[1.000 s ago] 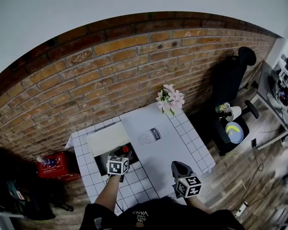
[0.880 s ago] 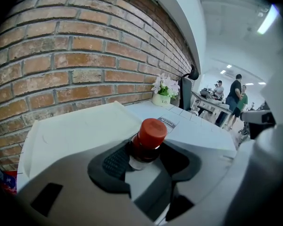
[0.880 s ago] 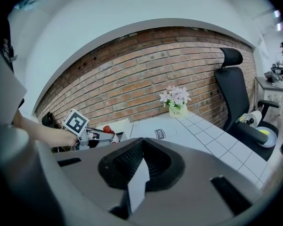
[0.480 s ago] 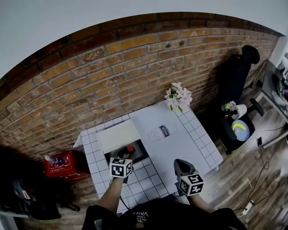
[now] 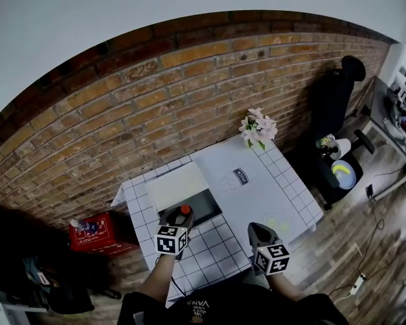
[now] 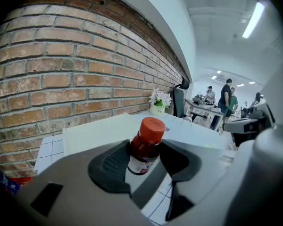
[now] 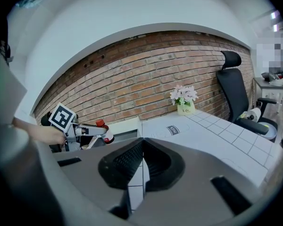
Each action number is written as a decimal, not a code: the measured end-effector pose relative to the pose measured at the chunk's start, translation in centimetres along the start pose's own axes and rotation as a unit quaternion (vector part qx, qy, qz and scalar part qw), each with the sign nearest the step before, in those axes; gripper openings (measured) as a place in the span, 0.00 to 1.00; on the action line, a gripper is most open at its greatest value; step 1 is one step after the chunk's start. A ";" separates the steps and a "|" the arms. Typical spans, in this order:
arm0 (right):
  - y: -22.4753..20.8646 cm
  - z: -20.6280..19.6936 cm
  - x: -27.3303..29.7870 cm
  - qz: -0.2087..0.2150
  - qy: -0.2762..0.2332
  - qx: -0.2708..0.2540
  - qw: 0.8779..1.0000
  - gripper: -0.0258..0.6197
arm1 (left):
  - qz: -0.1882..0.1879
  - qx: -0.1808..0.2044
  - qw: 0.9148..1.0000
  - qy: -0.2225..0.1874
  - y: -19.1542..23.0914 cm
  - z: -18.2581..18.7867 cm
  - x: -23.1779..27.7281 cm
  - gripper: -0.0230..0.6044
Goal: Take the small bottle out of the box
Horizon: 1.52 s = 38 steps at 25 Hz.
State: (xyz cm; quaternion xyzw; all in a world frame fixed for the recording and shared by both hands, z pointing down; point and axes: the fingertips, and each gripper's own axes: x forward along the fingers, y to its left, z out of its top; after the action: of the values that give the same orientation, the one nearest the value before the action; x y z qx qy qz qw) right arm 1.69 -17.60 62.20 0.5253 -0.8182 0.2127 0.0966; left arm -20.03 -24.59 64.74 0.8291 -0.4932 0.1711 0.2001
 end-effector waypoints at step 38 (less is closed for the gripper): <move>0.9 -2.0 -7.8 0.132 0.017 -0.051 0.990 0.04 | 0.156 -0.078 0.982 -0.075 -9.4 -6.1 -15.6 0.36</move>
State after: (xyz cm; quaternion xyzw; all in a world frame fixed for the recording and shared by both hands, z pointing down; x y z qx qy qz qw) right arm 4.07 -9.95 60.80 0.4033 -0.8885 0.1904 0.1083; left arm -19.34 -5.82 60.99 0.7347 -0.6416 0.0985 0.1972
